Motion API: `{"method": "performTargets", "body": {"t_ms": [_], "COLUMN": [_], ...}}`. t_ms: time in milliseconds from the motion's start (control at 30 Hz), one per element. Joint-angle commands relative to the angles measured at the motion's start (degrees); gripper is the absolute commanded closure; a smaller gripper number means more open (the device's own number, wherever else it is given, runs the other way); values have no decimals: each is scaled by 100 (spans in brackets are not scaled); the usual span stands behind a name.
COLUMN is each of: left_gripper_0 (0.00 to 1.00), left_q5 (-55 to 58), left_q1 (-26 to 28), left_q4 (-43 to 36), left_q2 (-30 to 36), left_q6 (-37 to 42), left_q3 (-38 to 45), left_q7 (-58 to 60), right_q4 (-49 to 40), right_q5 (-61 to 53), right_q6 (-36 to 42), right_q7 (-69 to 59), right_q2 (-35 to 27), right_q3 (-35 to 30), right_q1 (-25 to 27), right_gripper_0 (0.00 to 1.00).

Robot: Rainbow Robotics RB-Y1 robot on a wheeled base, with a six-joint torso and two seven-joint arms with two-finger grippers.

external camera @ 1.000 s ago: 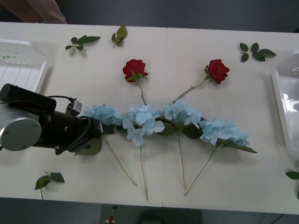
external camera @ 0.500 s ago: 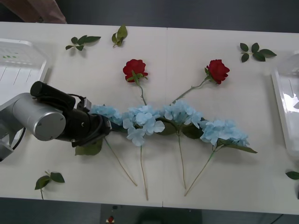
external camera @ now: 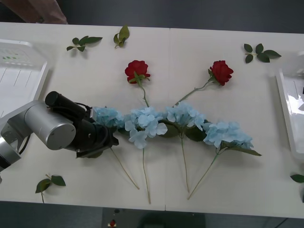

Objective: Put the red flowers into the right box and the blue flowers into the left box

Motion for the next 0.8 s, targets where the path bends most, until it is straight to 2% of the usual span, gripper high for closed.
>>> {"method": "performTargets", "body": {"t_ms": [33,100,133,600,800], "left_gripper_0": [83,96,100,100,100], "left_q5": [-60,-69,-77,-104,-104], "left_q1": [-139,-139,-139,-165,-174], "left_q4": [-38,-29,-21,-47,-566], "left_q2": [153,162,162,302,803], "left_q6": [23,23,23,23,66], "left_q3": [30,30,22,-5,285], "left_q7": [-43,-43,-43,-43,-87], "right_q4": [-797,-1035,-1184,-2256,-2933], "right_q5": [62,62,62,150,299], "right_q6": [214,231,231,231,240], "right_q7": [-864,-1119,-1277,-3088,-3844], "right_q2": [179,267,329,751,935], "right_q3": [347,497,611,2026,2527], "right_q1": [49,137,190,638,902], "right_gripper_0": [0,0,0,0,0]}}
